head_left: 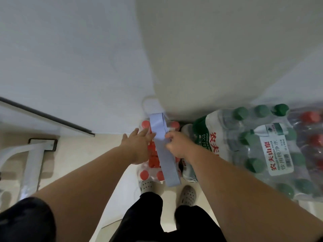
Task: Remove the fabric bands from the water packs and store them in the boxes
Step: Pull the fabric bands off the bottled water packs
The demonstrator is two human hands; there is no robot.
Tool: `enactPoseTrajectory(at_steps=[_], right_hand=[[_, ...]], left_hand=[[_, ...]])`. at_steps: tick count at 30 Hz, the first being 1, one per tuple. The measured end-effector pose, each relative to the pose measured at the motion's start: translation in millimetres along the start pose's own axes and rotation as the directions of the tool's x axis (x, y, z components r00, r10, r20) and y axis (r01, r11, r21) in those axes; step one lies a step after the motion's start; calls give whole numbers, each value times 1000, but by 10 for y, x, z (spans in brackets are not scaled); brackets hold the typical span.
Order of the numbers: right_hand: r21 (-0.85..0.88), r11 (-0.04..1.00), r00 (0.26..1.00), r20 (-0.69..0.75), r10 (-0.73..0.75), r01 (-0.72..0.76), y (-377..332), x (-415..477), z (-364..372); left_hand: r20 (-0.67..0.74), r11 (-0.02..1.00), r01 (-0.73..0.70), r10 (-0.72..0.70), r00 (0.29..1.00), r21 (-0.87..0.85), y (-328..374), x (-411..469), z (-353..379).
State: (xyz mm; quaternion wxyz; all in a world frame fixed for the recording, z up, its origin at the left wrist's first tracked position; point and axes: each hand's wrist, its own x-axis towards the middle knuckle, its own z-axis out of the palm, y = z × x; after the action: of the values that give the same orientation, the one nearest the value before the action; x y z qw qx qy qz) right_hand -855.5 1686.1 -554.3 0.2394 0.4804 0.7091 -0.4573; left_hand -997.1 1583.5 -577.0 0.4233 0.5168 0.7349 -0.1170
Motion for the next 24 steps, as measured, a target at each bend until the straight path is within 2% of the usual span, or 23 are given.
enactPoseTrajectory(at_steps=[4,7,11,13,14,16,17,20,22,24], right_hand=[[-41,998,997,-60,-56,54,70,106,147],[-44,994,989,-108,-103,98,93,134,197],[147,981,989,-92,-116,129,65,124,215],[308,939,986,-105,-129,155,10,64,205],[395,905,985,-121,-121,160,-21,18,192],[532,831,983,-156,-92,162,-65,-72,161],[579,800,982,-177,-65,157,-82,-120,148],[719,681,966,-251,68,139,-101,-310,100],[748,649,945,-294,142,135,-76,-488,63],[768,624,942,-298,153,141,-41,-706,10]], left_hand=[[-24,996,-38,40,999,76,-29,72,69],[-45,997,-51,54,998,56,-33,61,155],[-103,992,-72,62,993,-101,-7,52,215],[-189,955,-139,90,978,-262,1,33,227],[-226,894,-180,92,970,-409,8,8,218],[-229,678,-198,45,972,-708,72,-99,166],[-214,573,-180,8,977,-799,108,-167,135],[-185,365,-140,-91,979,-920,206,-383,53],[-160,227,-127,-135,978,-966,279,-528,7],[-107,83,-93,-174,979,-992,380,-678,-42]])
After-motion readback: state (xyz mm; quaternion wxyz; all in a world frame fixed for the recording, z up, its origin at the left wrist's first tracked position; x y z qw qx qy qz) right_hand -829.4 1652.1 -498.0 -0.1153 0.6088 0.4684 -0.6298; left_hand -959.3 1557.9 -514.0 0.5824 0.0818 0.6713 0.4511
